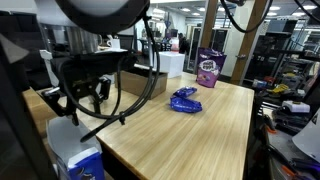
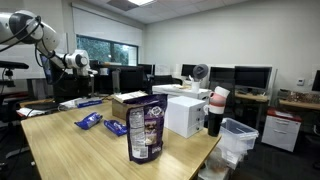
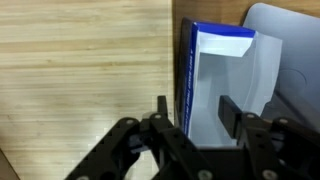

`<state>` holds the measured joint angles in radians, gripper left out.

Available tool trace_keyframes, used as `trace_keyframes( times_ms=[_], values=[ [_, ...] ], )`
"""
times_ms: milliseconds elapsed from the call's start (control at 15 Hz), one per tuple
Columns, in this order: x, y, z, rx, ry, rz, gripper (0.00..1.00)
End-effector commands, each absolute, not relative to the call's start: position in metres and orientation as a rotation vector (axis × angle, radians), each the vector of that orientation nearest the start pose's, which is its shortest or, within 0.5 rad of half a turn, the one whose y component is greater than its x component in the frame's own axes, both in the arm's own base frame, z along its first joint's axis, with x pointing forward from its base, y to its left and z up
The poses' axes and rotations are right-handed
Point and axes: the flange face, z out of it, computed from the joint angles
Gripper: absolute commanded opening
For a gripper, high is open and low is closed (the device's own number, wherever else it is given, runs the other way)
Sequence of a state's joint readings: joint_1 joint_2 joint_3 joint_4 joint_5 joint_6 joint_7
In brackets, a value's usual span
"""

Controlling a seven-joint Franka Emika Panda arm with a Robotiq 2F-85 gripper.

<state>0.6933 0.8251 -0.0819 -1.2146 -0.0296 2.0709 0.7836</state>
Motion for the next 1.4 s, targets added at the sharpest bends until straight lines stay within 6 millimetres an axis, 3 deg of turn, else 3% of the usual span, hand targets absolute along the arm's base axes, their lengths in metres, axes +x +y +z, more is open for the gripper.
trace_keyframes(
  times_ms=[0,133,667,1333],
  values=[
    [0.615,0.448,0.275,-3.195,0.282,-0.173,0.88],
    [0.615,0.448,0.268,-3.204,0.301,-0.175,0.98],
    [0.612,0.454,0.244,-3.239,0.329,-0.153,1.0],
    [0.617,0.452,0.23,-3.258,0.344,-0.137,1.0]
  ],
)
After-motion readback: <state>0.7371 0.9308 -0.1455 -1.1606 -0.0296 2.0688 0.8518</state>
